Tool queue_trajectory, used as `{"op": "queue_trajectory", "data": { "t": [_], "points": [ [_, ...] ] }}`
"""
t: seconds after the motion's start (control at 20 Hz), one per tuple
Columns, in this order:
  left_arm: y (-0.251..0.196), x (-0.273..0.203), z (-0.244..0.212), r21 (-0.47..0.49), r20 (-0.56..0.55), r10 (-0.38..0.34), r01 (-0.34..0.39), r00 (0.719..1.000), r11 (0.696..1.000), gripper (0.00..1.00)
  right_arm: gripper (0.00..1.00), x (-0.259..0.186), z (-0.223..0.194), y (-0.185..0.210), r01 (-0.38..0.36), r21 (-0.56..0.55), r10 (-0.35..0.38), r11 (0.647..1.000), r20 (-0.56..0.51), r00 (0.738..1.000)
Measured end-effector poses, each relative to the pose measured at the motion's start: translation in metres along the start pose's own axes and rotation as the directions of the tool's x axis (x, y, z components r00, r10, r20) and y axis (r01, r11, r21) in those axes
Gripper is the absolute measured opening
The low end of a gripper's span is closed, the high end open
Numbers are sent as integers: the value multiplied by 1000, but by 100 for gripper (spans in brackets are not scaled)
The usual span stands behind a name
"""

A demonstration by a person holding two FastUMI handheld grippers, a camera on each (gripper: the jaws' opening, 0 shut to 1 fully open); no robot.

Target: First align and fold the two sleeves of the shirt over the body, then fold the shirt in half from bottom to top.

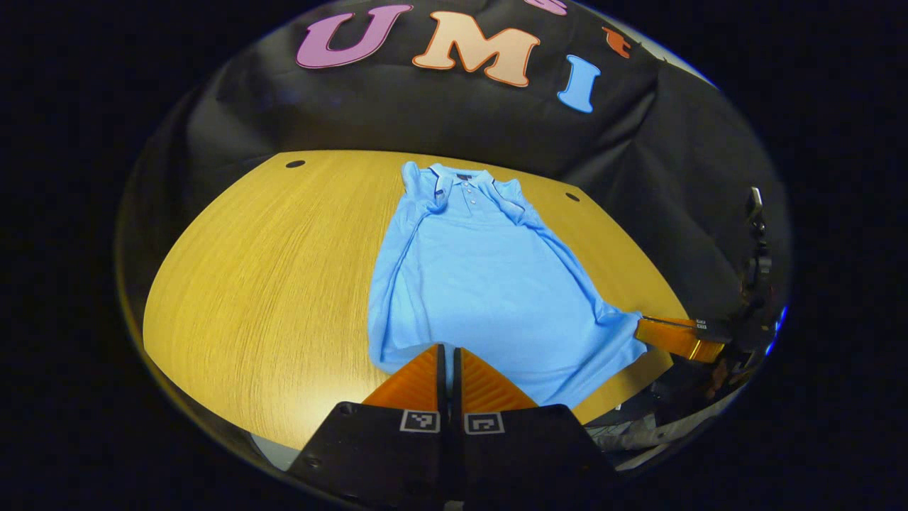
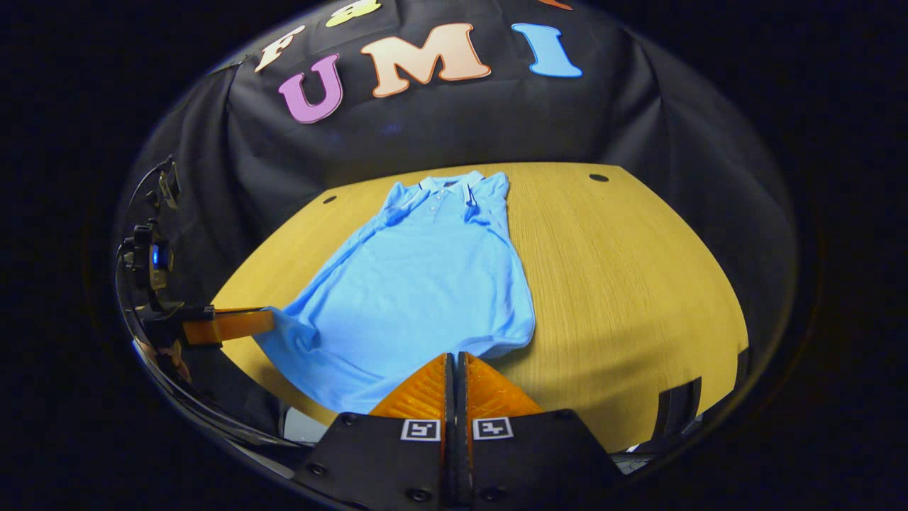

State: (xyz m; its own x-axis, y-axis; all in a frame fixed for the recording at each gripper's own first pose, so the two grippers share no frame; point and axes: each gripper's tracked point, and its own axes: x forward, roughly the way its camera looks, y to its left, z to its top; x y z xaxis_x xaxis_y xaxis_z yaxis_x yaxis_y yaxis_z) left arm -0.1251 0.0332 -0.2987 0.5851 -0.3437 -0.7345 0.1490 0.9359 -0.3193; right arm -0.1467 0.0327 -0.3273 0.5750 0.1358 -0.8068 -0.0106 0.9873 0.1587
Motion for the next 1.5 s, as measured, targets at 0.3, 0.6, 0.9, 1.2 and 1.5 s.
{"op": "queue_trajectory", "data": {
  "t": [0.3, 0.6, 0.9, 1.2, 1.5],
  "points": [
    [5, 18, 77, 10, 82, -19, 19, 996, 1000, 0, 2, 17, 76, 1, -18, 68, 11, 998, 103, 995],
    [8, 52, 141, 26, 128, -52, 49, 990, 998, 0, 2, 53, 151, 7, -48, 123, 23, 991, 196, 980],
    [25, 93, 212, 14, 187, -59, 57, 981, 998, 0, 2, 98, 220, 8, -52, 124, 18, 991, 259, 966],
    [51, 156, 256, 1, 182, -54, 55, 982, 998, 0, 2, 159, 263, -16, -4, 150, -37, 989, 269, 962],
    [87, 236, 271, 4, 159, -15, 14, 987, 1000, 0, 2, 240, 278, -45, 84, 162, -123, 983, 241, 963]
  ]
}}
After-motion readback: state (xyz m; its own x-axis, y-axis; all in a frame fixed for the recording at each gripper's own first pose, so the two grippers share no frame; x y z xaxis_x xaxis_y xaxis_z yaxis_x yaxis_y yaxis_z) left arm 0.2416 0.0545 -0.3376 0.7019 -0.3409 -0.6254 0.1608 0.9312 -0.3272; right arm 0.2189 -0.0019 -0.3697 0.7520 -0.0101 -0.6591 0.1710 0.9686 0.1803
